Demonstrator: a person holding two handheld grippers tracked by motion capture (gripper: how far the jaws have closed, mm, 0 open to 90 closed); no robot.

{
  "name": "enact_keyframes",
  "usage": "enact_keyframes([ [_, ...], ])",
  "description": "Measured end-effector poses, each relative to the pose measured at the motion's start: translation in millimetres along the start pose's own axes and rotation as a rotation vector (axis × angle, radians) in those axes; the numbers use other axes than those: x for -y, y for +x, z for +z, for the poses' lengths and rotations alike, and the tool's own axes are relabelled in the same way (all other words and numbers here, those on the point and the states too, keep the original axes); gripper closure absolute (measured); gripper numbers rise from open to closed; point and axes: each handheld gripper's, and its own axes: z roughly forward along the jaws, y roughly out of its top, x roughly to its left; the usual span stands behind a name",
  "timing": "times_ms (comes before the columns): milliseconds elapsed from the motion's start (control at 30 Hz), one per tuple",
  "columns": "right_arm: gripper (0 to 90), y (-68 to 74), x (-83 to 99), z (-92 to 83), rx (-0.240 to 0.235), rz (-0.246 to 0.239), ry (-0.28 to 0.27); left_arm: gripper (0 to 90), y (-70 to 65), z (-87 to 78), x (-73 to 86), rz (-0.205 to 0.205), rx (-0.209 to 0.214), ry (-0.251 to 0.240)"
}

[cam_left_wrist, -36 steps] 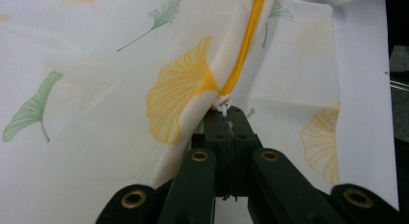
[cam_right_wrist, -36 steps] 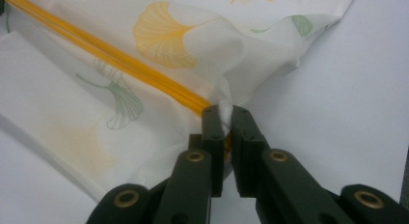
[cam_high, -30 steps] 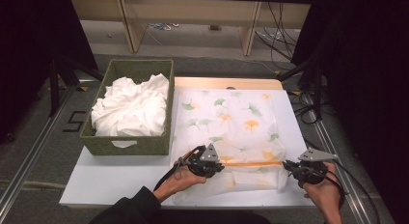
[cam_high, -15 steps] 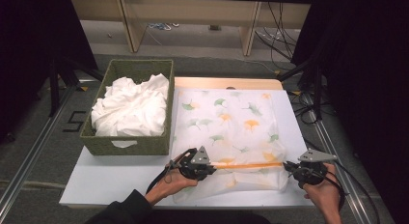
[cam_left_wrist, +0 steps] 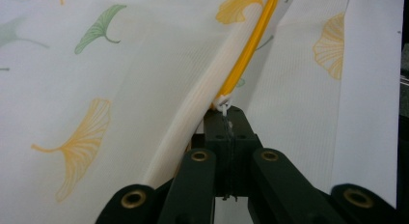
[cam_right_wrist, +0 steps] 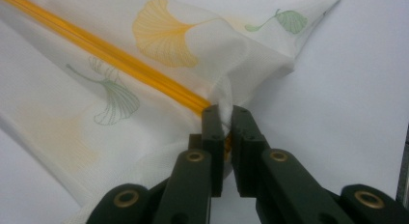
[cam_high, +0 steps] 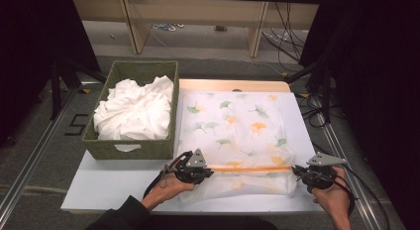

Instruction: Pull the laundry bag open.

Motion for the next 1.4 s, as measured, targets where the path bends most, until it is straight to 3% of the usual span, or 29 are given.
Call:
enact_keyframes([
  [33, 86.5, -2.7, 0.8, 0.8, 0.014, -0.049, -0.009, 89.0, 0.9, -1.6, 1.2, -0.001, 0.0, -0.001],
  [167, 86.4, -2.5, 1.2, 0.2, 0.009, -0.014, 0.003, 89.0, 5.6, -7.6, 7.0, -0.013, -0.018, 0.007],
  [267, 86.4, -7.3, 2.3, 1.9, 0.011, -0.078, -0.015, 88.9, 7.1, -11.9, 10.9, -0.028, -0.016, -0.004],
  [333, 86.4, -6.1, 2.5, 1.0, 0.011, -0.036, -0.003, 88.9, 8.4, -15.6, 13.5, -0.034, -0.026, 0.0],
  [467, 86.4, -8.1, 3.3, 2.0, 0.012, -0.057, -0.01, 88.9, 11.6, -22.8, 19.2, -0.048, -0.045, 0.003],
  [500, 86.4, -5.4, 3.6, 1.0, 0.016, -0.01, -0.003, 88.9, 12.2, -23.8, 21.1, -0.057, -0.044, -0.002],
  [567, 86.4, -8.8, 2.6, 1.5, 0.027, -0.047, -0.012, 88.9, 12.5, -26.1, 24.2, -0.072, -0.047, -0.006],
  [633, 86.4, -7.5, 3.7, 1.2, 0.023, -0.028, -0.003, 88.9, 14.3, -29.8, 26.4, -0.064, -0.056, 0.005],
  [667, 86.4, -10.1, 4.0, 2.5, 0.014, -0.052, -0.013, 88.9, 14.9, -30.7, 27.6, -0.068, -0.053, 0.002],
  [700, 86.4, -8.0, 4.5, 1.2, 0.02, -0.01, -0.003, 88.9, 15.9, -31.8, 28.9, -0.07, -0.058, 0.007],
  [733, 86.4, -11.1, 4.2, 2.0, 0.019, -0.038, -0.009, 88.9, 15.4, -33.2, 29.7, -0.071, -0.059, 0.004],
  [833, 86.4, -13.7, 5.2, 2.3, 0.023, -0.049, -0.01, 88.9, 16.3, -35.6, 32.6, -0.076, -0.066, 0.013],
  [900, 86.4, -13.7, 5.7, 1.0, 0.021, -0.013, -0.003, 88.9, 16.0, -36.6, 34.4, -0.085, -0.065, 0.011],
  [1100, 86.4, -18.5, 8.9, 1.0, 0.037, -0.005, 0.001, 88.9, 19.2, -40.2, 37.7, -0.088, -0.079, 0.022],
  [1133, 86.4, -15.7, 8.8, -0.6, 0.034, 0.043, 0.027, 88.9, 19.8, -40.8, 38.3, -0.084, -0.072, 0.016],
  [1233, 86.4, -20.0, 10.9, 1.0, 0.051, 0.003, 0.008, 88.9, 22.3, -43.2, 39.9, -0.089, -0.075, 0.023],
  [1300, 86.4, -21.0, 11.6, 0.7, 0.053, 0.018, 0.011, 88.9, 23.5, -45.8, 41.5, -0.095, -0.085, 0.031],
  [1333, 86.4, -24.5, 11.5, 1.8, 0.049, -0.012, -0.001, 88.8, 24.2, -46.4, 42.3, -0.095, -0.082, 0.022],
  [1400, 86.3, -24.3, 11.9, 2.2, 0.049, -0.007, -0.001, 88.8, 23.4, -48.2, 42.6, -0.104, -0.077, 0.028],
])
